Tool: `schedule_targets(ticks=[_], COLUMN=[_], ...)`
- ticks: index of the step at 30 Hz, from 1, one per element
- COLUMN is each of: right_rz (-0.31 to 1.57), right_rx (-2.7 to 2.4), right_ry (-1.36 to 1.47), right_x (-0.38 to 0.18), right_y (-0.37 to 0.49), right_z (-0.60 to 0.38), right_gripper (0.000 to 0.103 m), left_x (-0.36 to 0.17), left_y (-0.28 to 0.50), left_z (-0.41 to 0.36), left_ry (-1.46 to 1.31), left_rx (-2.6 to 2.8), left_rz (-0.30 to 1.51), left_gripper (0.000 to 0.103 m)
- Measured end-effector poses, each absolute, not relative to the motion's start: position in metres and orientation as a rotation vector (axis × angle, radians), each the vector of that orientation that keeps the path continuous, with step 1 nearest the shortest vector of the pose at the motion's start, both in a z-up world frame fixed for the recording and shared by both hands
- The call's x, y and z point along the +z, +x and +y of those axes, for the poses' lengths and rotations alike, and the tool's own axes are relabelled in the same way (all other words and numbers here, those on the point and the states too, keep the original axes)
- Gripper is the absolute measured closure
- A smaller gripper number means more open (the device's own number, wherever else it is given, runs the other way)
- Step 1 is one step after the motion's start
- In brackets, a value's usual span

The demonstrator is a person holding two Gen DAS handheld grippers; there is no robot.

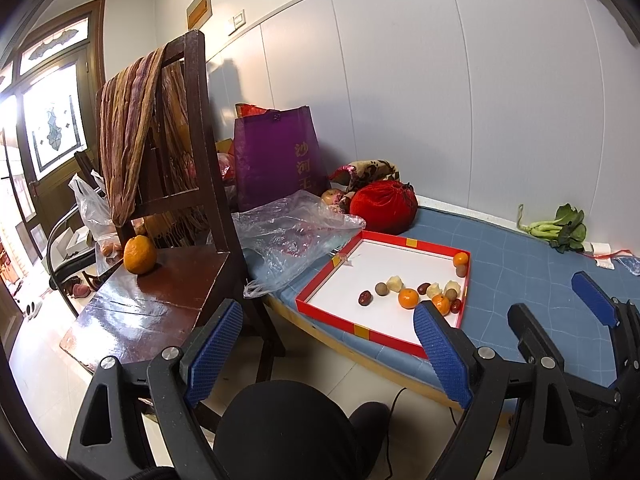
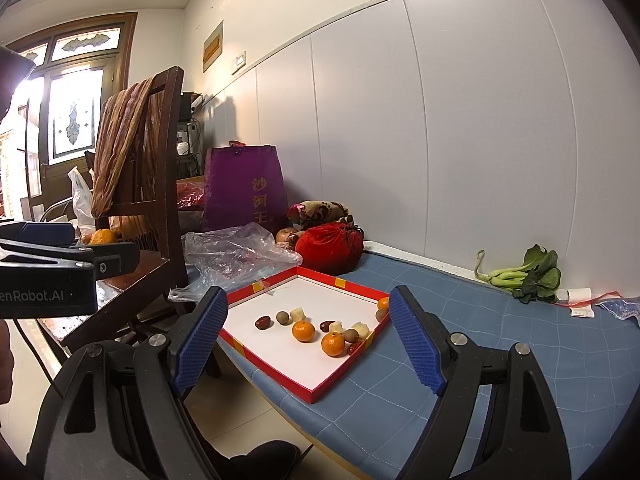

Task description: Organize fruits

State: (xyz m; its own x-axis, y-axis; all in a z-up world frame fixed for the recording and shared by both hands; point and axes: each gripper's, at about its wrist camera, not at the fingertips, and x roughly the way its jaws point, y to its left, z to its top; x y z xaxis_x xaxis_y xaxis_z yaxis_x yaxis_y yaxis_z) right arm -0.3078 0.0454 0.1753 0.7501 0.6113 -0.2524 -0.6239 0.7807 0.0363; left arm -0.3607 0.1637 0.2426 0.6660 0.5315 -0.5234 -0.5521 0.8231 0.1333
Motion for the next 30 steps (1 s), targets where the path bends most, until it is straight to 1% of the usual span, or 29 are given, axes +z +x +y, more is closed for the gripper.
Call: schedule_targets(ticks=[6, 20, 26, 30], right_rz=[0.274, 0.206, 0.285, 0.292], right_rx=[0.644, 0.605, 0.565, 0.564], right_ry=[-0.030, -0.024, -0.020, -0.036], right_x=[0.177, 0.202, 0.207, 0.209], right_y=[-0.312, -0.334, -0.336, -0.345], right_z=[0.044, 0.035, 0.041, 0.046], right_gripper=[0.020, 0.018, 0.017, 0.017], left_x=[0.243, 0.252, 0.254, 0.254], left_y=[-0.366, -0.376, -0.382, -0.387], left_z=[0.161, 0.159, 0.161, 0.163], left_ry=[-0.041, -0.051, -0.057, -0.057], left_rx=[0.612, 0.606, 0.610, 0.608], left_rz=[0.574, 0.545, 0.538, 0.539], left_gripper=[0.014, 0.014, 0.014, 0.014])
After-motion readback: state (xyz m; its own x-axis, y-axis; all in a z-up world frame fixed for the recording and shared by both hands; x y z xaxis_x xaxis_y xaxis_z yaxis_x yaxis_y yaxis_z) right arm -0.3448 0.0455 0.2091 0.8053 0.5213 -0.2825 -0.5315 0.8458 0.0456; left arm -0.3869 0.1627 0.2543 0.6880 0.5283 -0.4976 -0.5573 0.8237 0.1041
